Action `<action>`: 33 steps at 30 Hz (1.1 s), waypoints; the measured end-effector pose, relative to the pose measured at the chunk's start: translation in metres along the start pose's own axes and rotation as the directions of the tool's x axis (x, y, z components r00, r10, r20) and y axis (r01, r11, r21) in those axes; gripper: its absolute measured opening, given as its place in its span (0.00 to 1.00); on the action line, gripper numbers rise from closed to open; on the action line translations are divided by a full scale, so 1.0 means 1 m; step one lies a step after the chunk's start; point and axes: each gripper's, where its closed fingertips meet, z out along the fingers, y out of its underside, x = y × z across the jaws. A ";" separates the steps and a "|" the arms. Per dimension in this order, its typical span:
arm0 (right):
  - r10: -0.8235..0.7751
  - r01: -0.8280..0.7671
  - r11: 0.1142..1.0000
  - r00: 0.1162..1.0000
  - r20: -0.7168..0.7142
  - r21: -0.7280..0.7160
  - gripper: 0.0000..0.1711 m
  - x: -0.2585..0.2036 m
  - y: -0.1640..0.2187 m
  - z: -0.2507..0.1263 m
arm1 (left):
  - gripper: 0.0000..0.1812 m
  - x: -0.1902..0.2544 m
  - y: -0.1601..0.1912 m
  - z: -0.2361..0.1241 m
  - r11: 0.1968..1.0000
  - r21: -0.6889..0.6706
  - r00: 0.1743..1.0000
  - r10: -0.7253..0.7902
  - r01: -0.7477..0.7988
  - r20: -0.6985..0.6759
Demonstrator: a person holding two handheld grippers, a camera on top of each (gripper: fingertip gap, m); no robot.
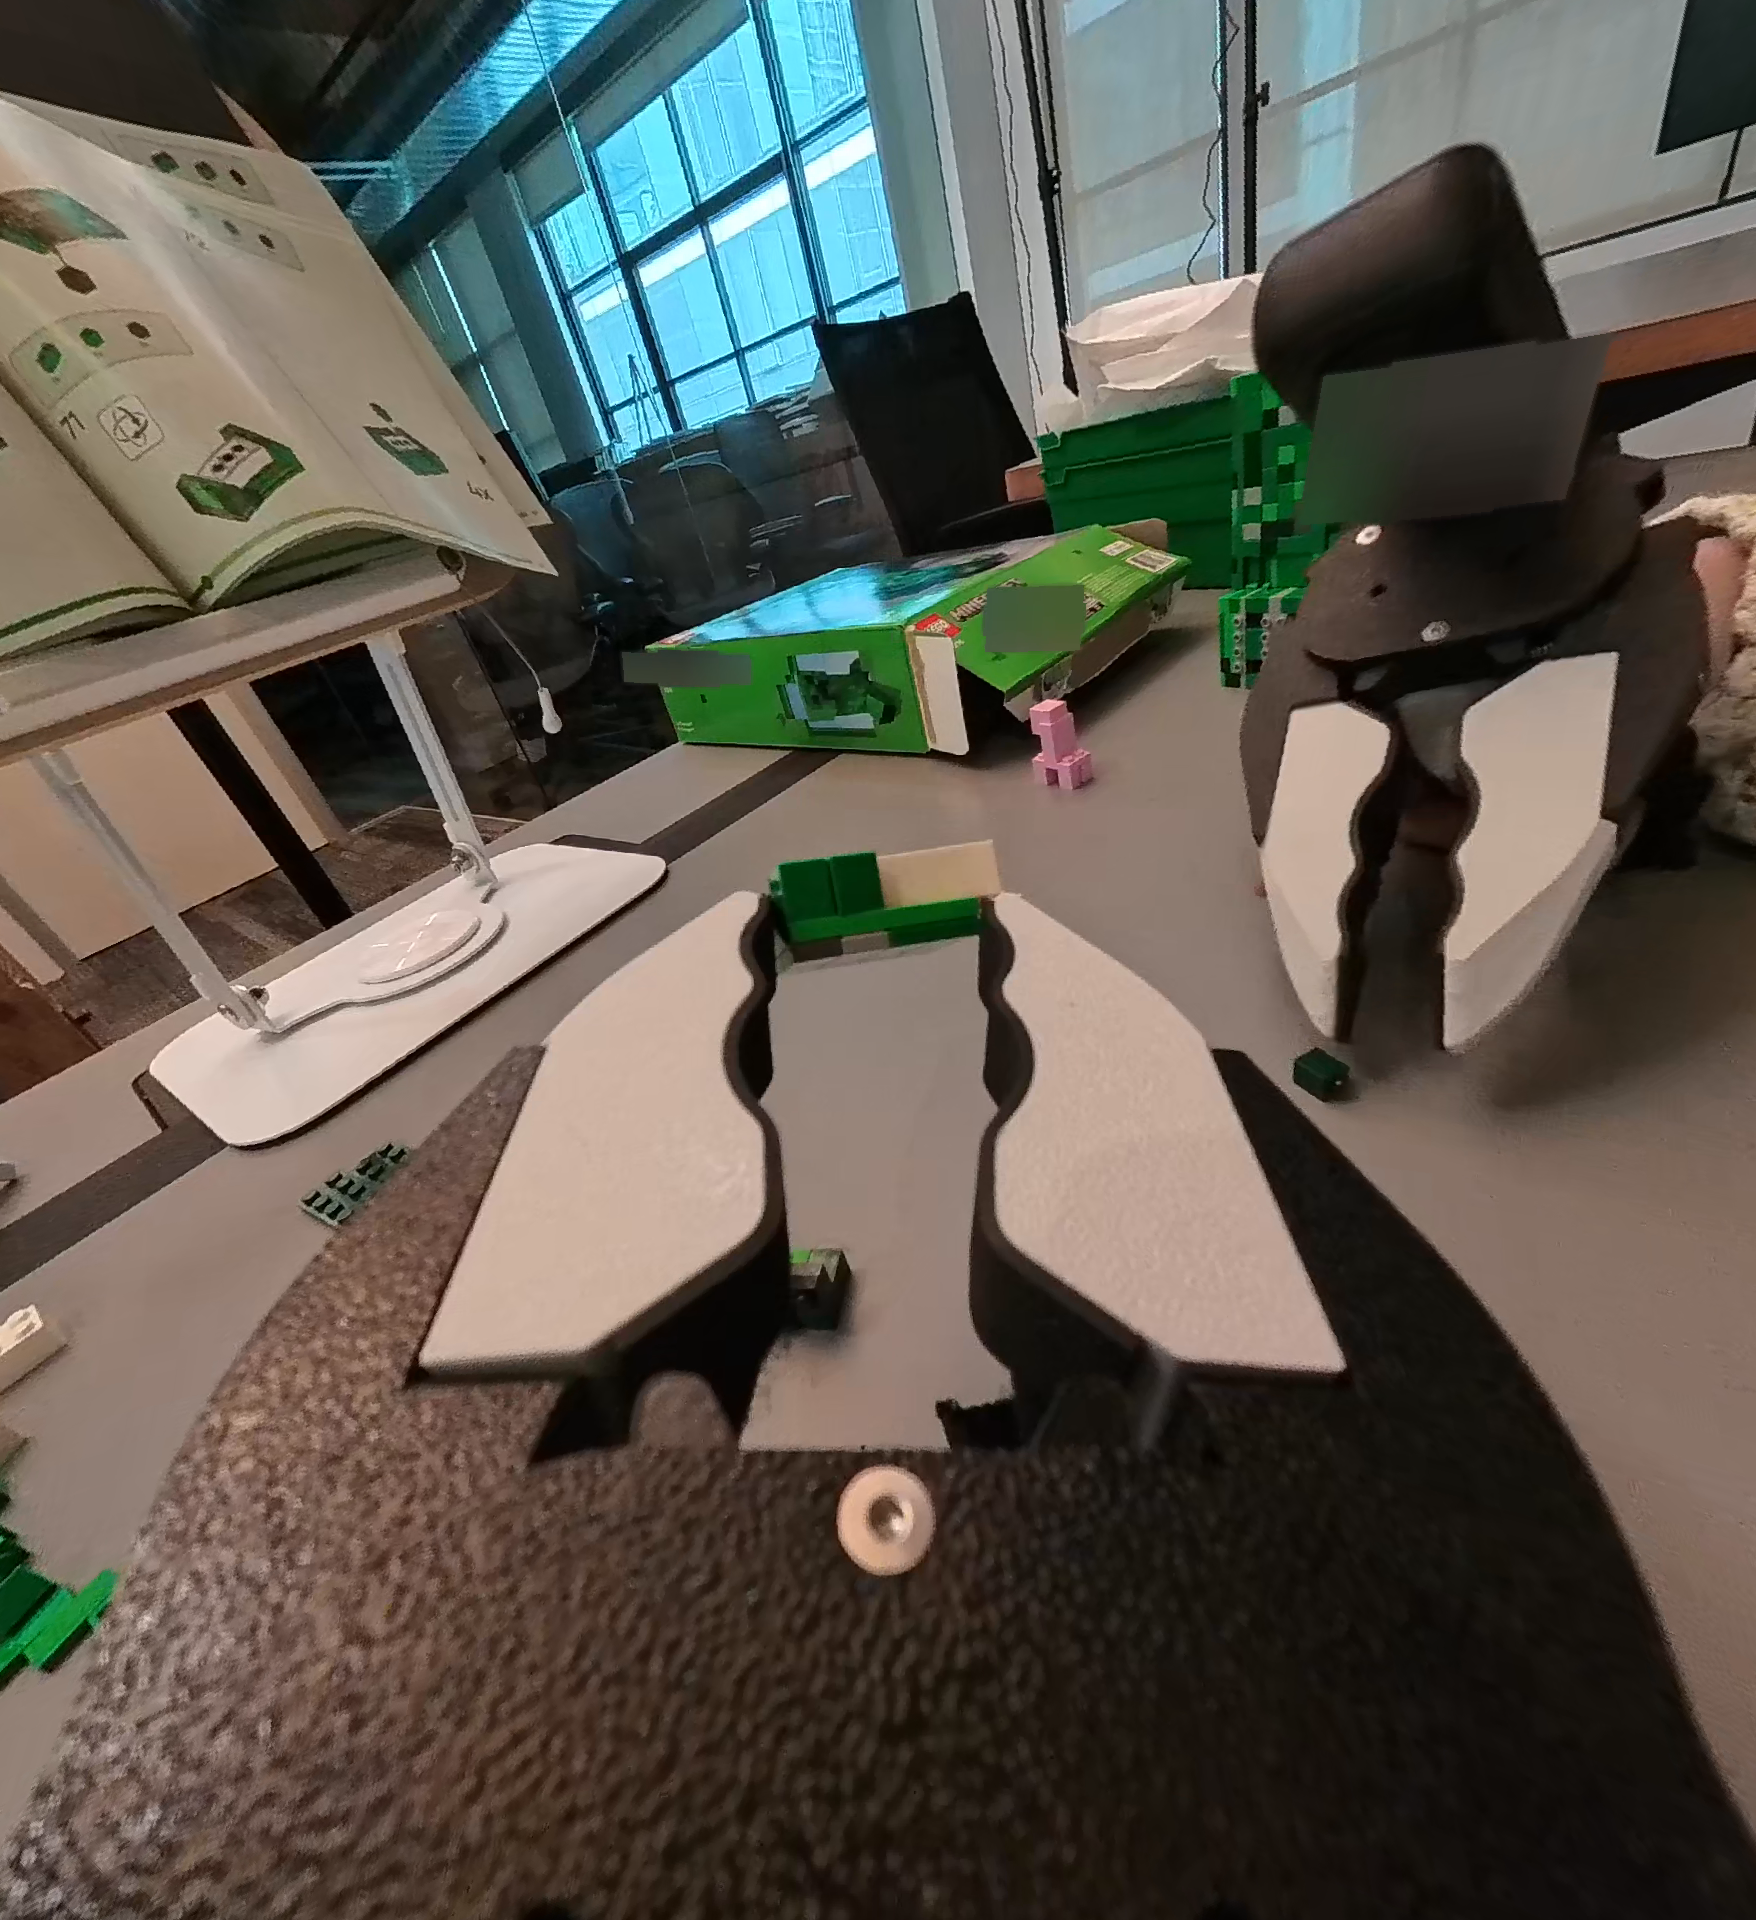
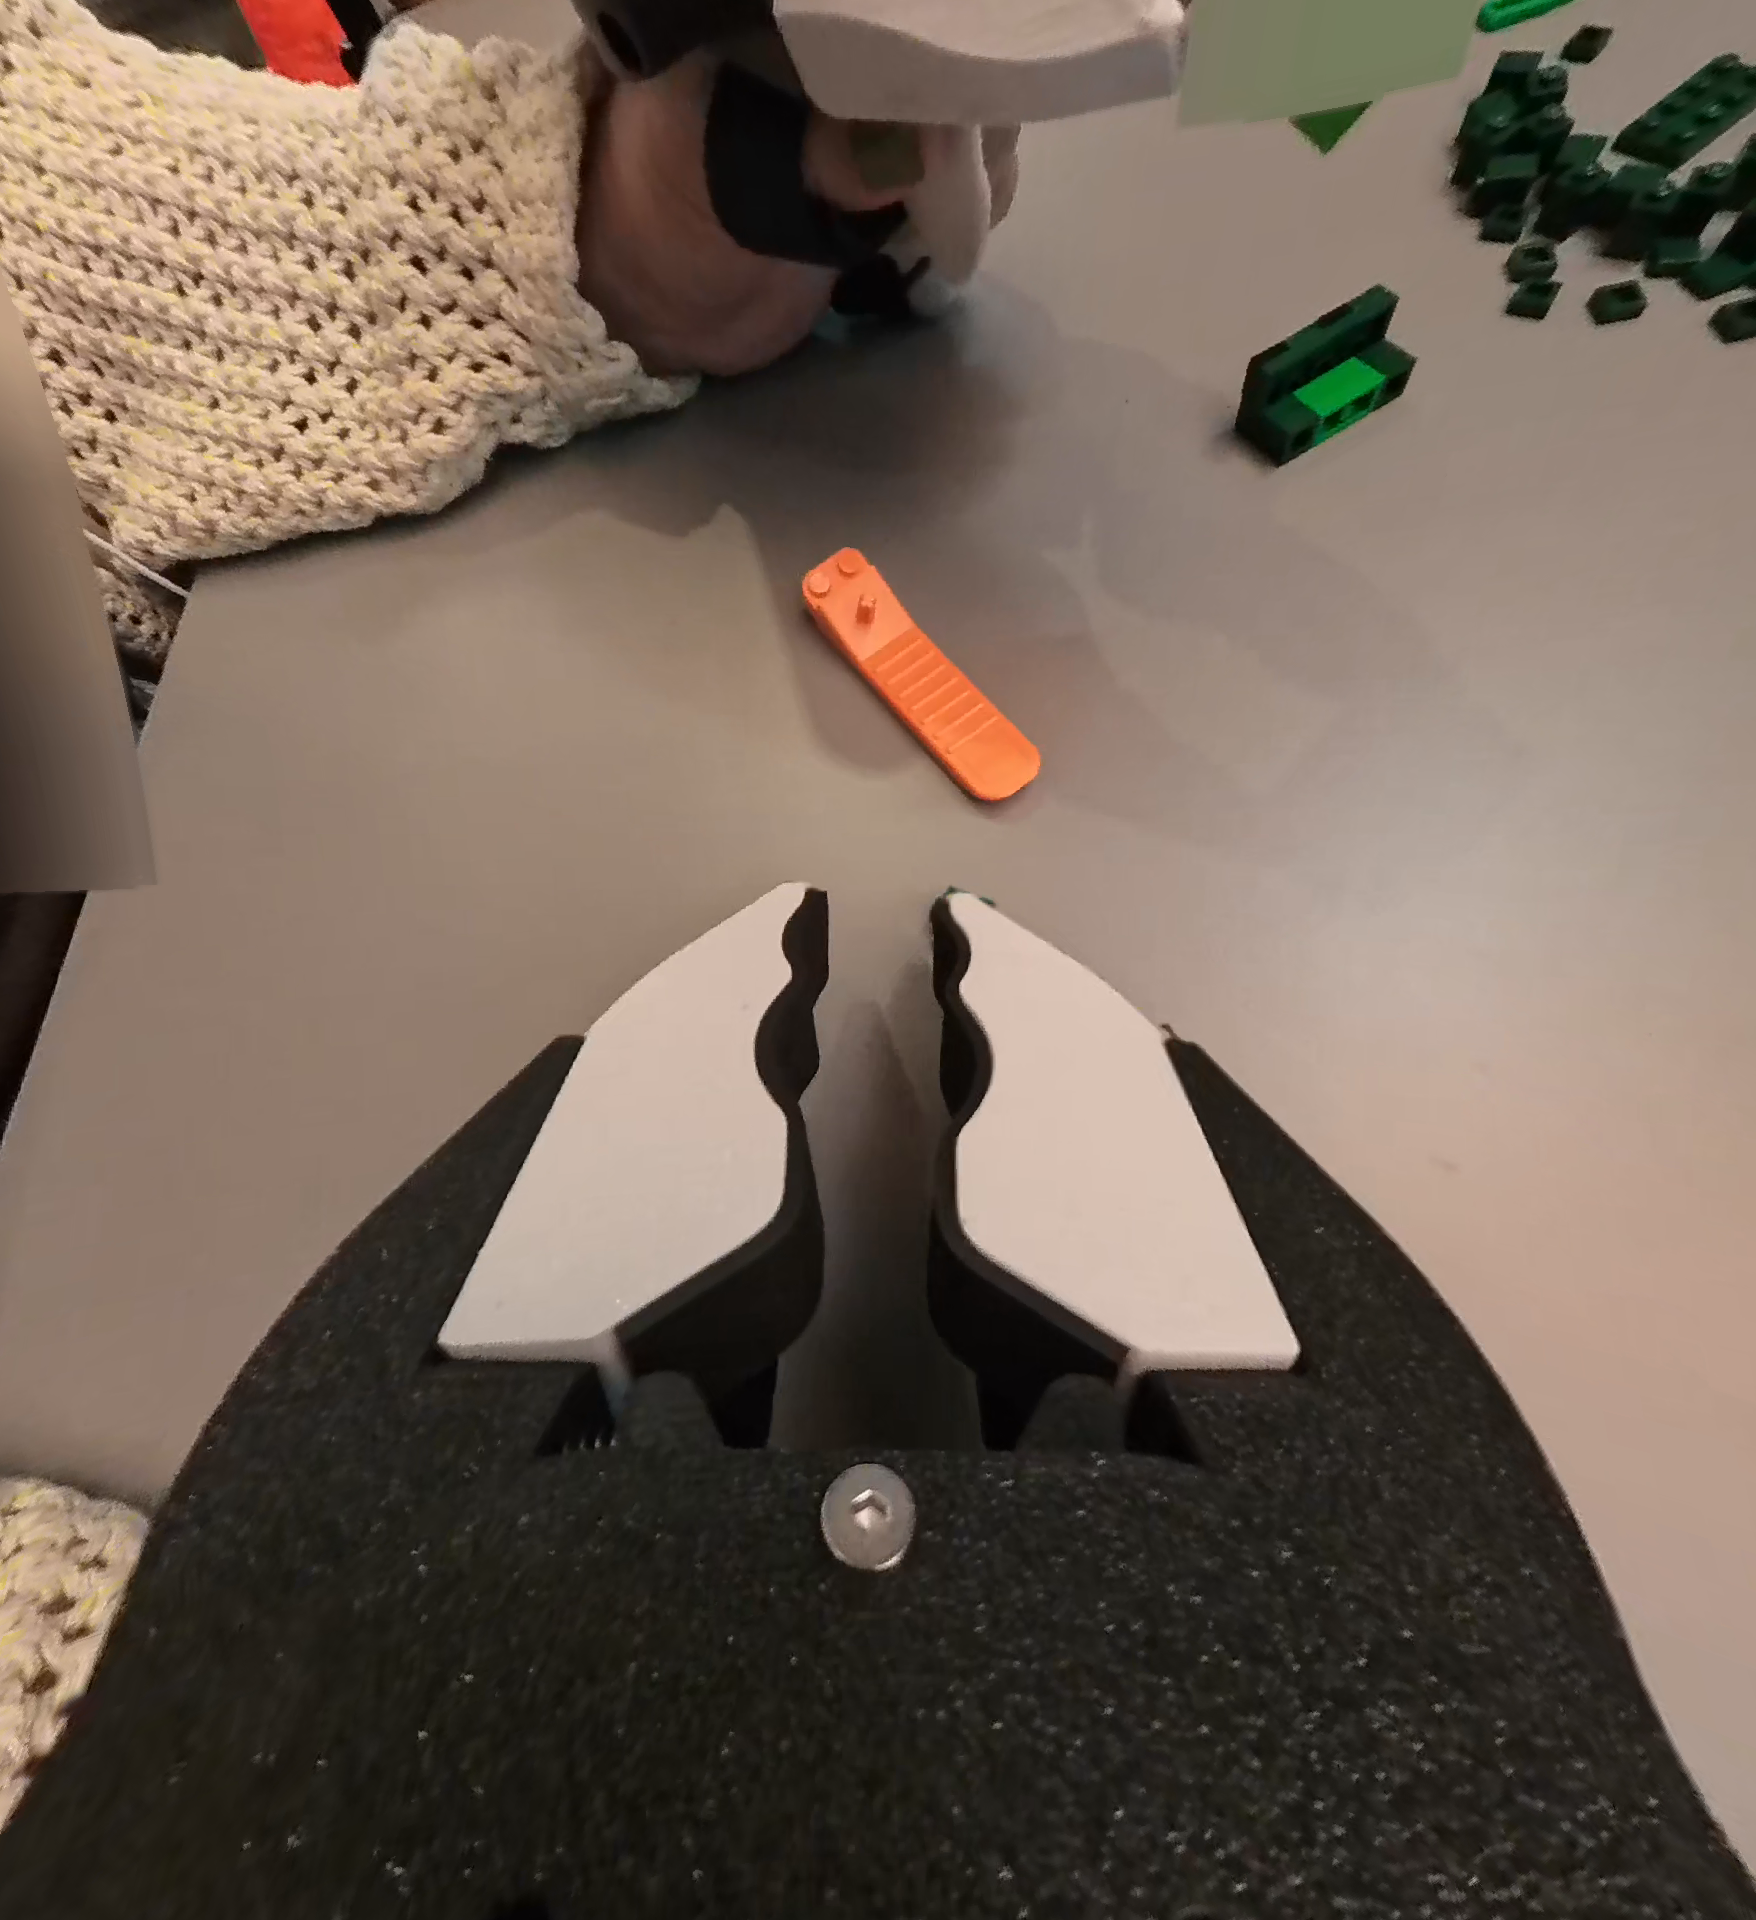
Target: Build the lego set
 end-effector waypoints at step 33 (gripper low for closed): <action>-0.175 0.169 0.983 0.980 -0.094 -0.072 0.07 0.006 0.004 0.008 | 0.20 0.004 0.000 0.000 1.000 0.001 0.999 -0.010 0.010 -0.032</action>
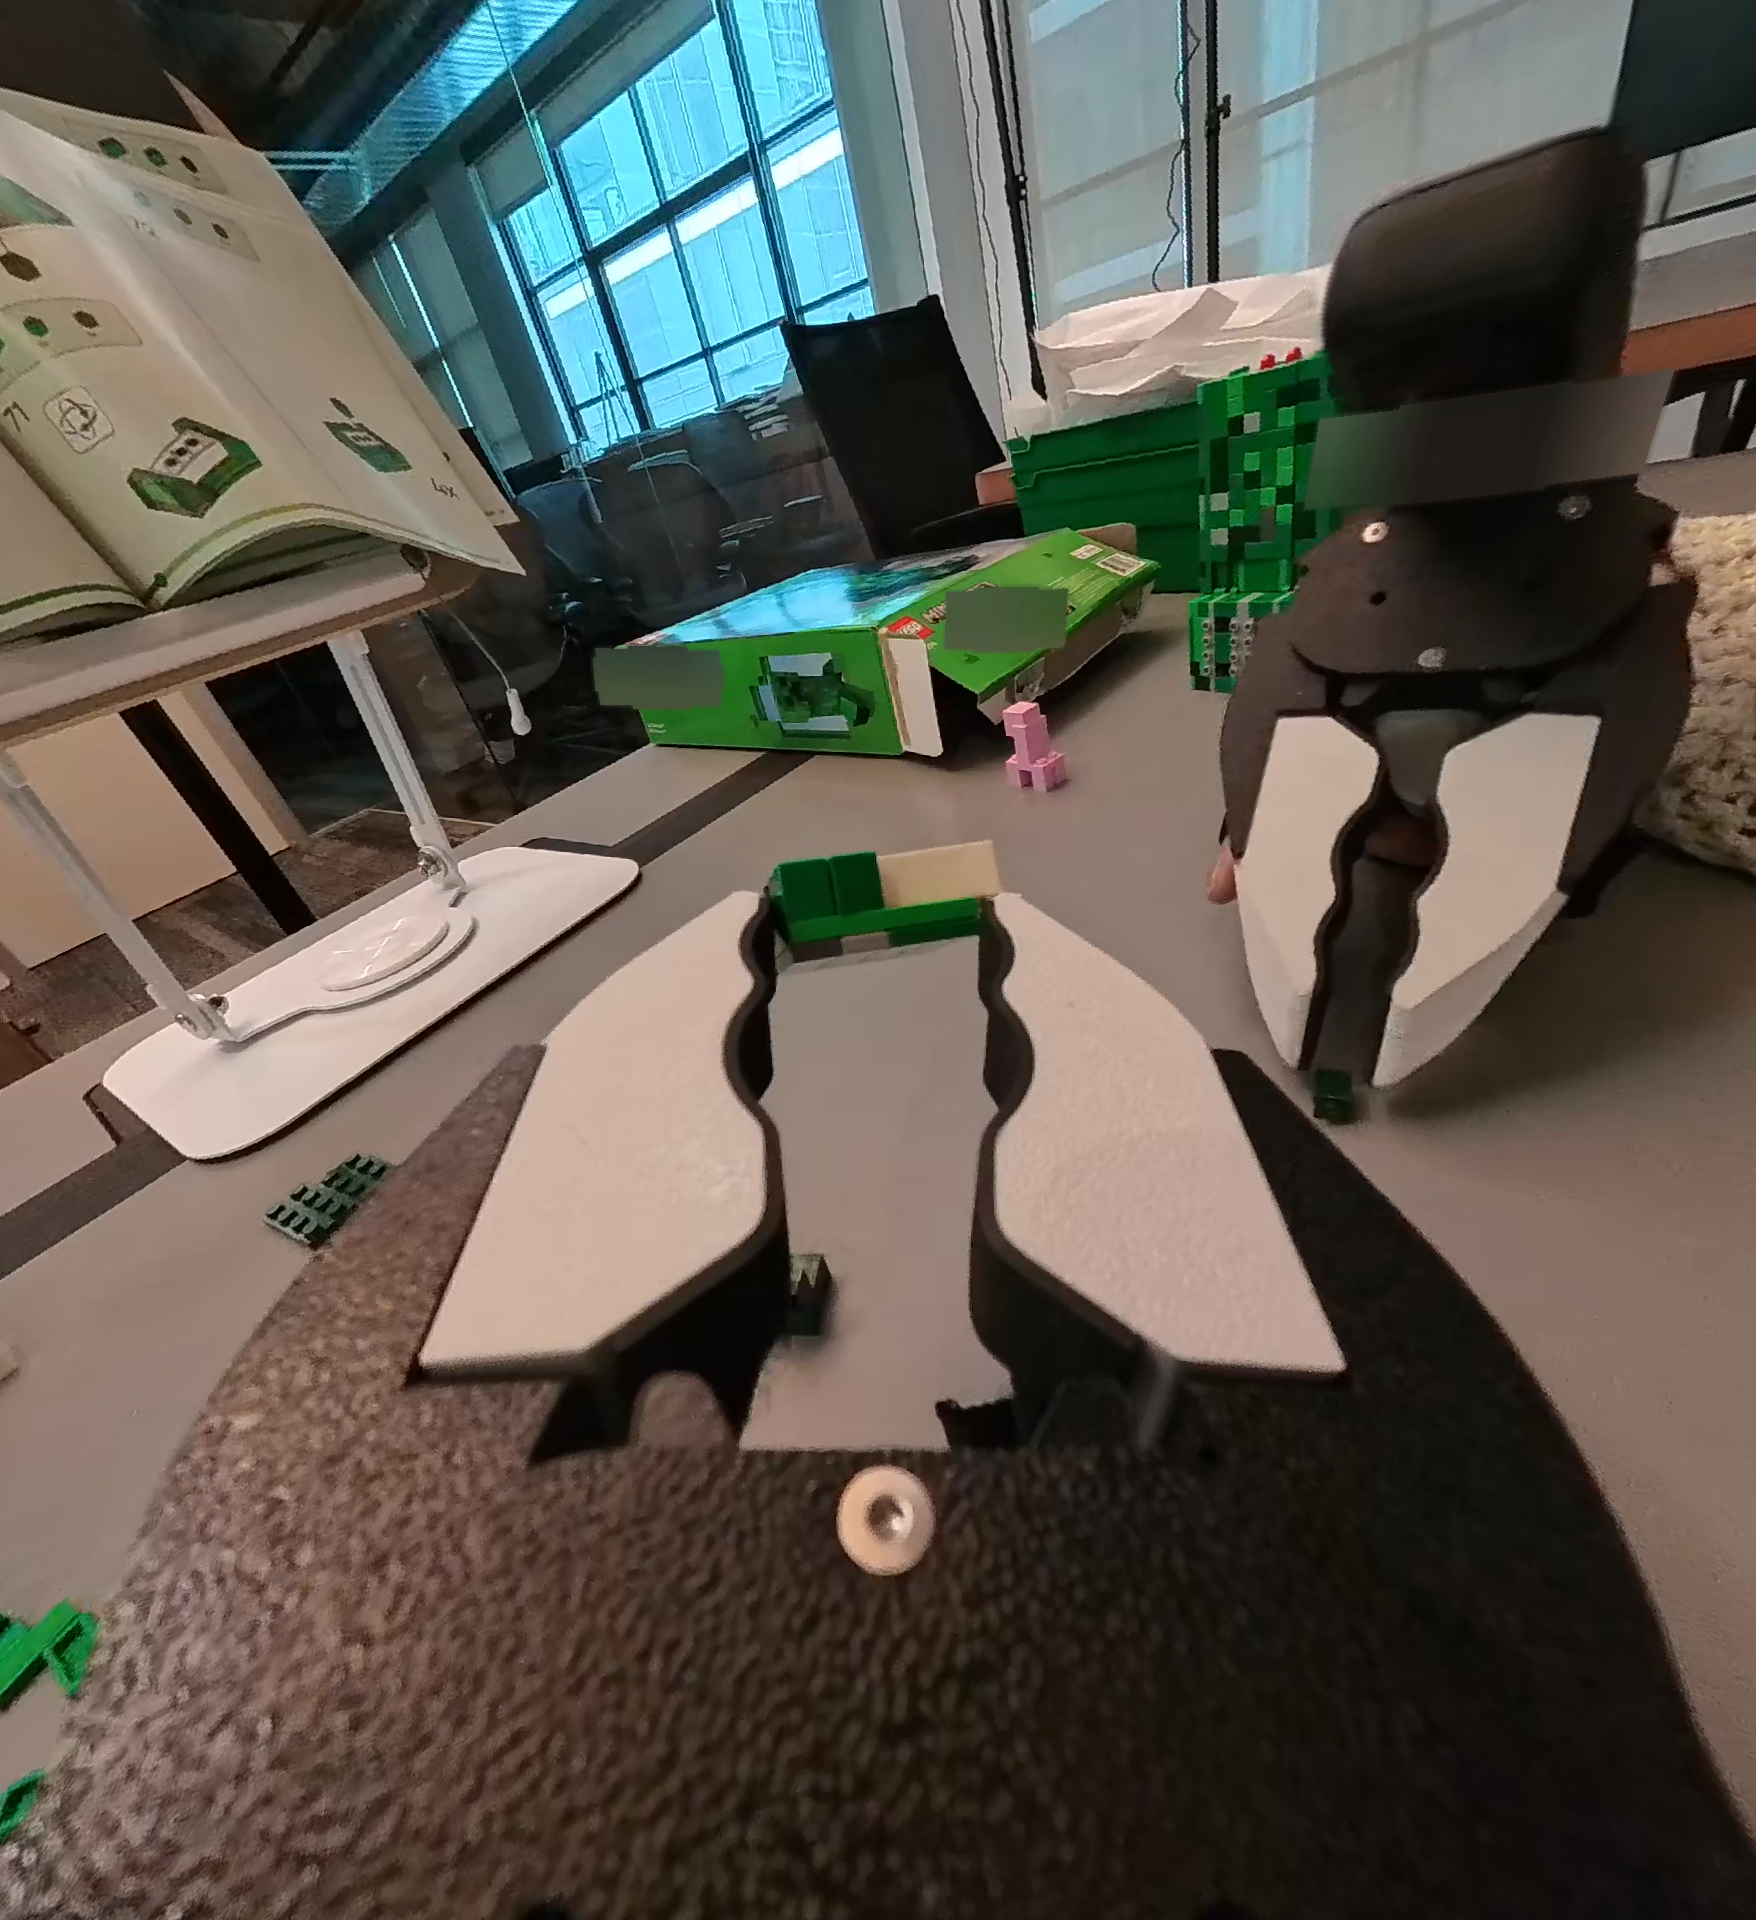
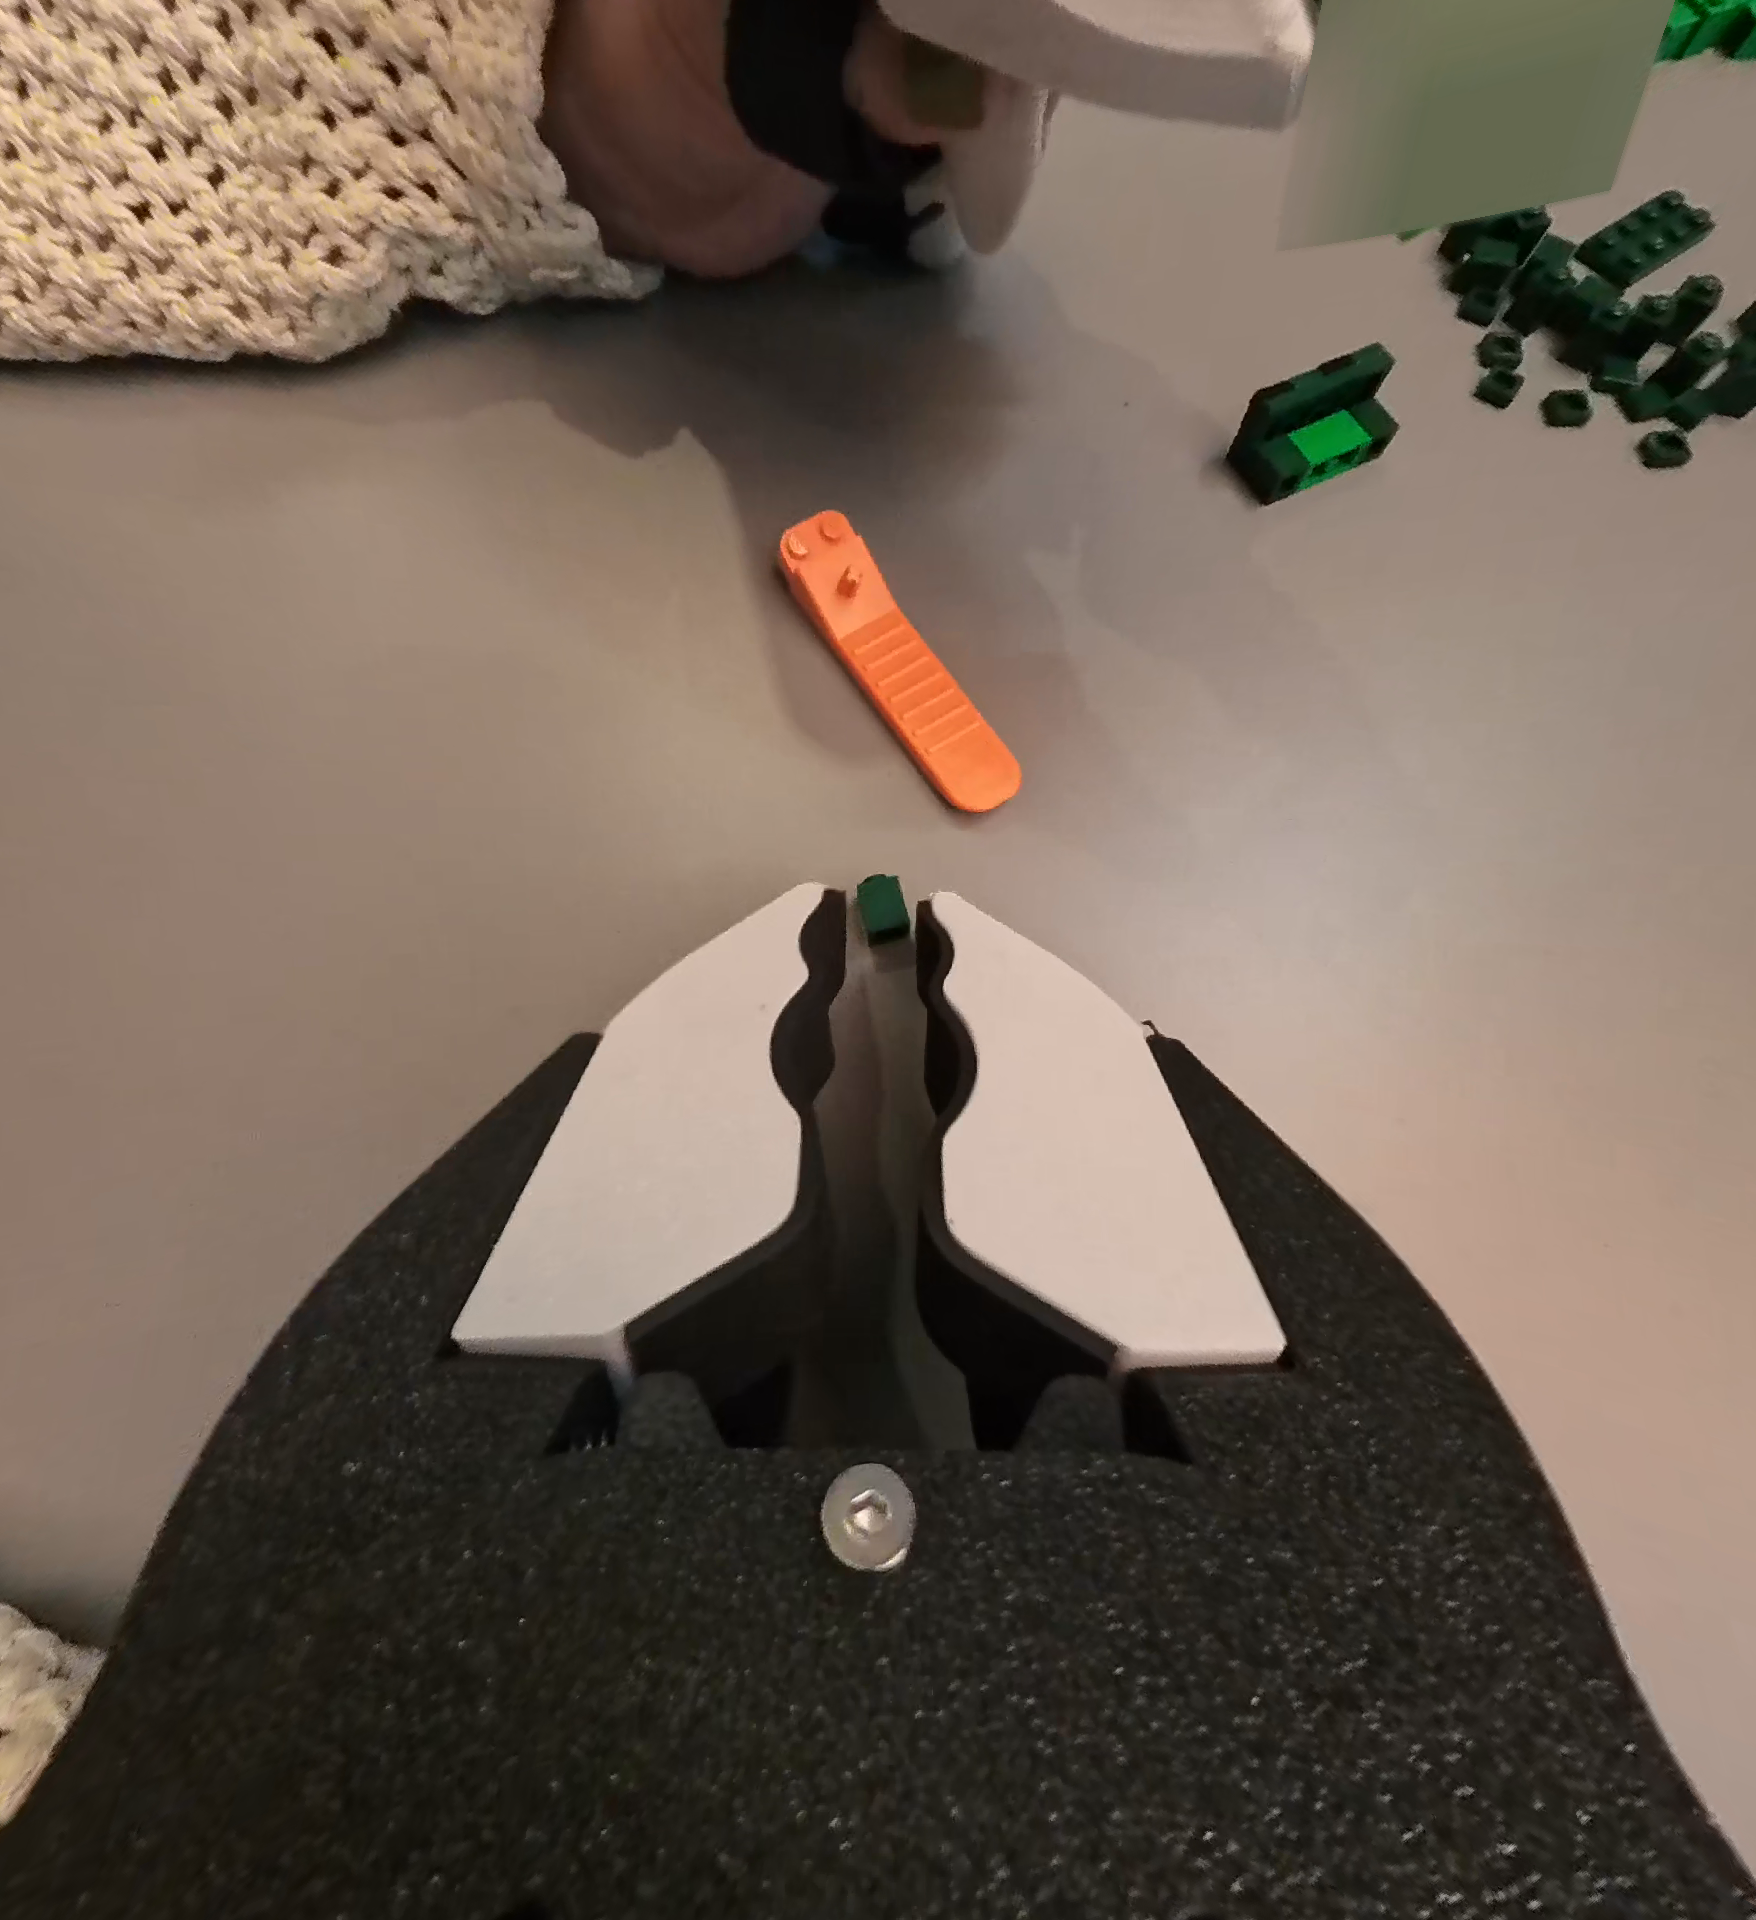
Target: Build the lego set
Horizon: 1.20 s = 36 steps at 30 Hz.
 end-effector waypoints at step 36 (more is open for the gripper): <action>-0.149 0.153 0.988 0.983 -0.104 0.033 0.04 -0.012 -0.049 0.007 | 0.20 0.088 0.053 -0.029 0.806 -0.589 0.774 -0.410 0.059 -0.484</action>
